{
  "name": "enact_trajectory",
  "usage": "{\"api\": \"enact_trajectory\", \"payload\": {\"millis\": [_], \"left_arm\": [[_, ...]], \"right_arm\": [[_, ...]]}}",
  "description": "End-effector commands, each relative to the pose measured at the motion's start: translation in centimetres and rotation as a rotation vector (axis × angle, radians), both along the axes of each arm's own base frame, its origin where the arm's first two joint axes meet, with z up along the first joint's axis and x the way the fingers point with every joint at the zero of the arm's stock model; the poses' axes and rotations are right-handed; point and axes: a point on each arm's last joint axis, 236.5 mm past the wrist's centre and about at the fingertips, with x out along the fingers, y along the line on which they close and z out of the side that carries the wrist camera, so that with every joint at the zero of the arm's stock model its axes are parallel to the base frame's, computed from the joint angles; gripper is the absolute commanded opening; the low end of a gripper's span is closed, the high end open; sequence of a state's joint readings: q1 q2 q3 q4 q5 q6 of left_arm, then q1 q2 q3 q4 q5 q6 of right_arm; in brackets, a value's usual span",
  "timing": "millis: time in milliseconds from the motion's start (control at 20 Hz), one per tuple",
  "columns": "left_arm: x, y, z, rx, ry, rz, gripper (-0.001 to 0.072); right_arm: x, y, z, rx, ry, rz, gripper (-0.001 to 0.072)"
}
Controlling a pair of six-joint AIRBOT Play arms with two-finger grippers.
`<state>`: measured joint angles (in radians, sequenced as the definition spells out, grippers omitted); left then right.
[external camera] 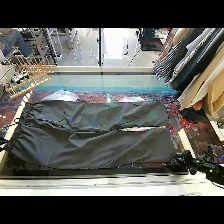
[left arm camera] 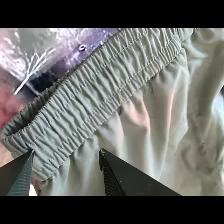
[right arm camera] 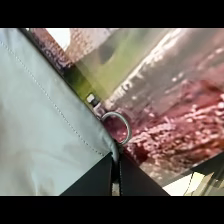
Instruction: Fold the clothes and pants, and hang the long-sleeved shirts on hangers.
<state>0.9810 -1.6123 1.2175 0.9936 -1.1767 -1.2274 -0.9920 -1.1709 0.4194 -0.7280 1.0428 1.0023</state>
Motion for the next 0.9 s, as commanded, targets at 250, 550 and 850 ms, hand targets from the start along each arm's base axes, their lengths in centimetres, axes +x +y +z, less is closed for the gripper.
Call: {"api": "enact_trajectory", "payload": {"millis": [250,550,850], "left_arm": [[-3.3,-0.3,0.0,-0.036,0.077,-0.030,0.0437],[-1.1,-0.3,-1.0,-0.046,0.050,0.038,0.0438],[1.0,-0.7,-3.0,-0.033,0.064,0.092,0.0274]], "right_arm": [[0.2,1.7,0.7,0.071,-0.003,0.020,0.0021],[0.2,1.2,0.5,0.051,0.000,0.010,0.0020],[-0.1,1.2,0.2,0.039,0.012,0.021,0.0021]]}}
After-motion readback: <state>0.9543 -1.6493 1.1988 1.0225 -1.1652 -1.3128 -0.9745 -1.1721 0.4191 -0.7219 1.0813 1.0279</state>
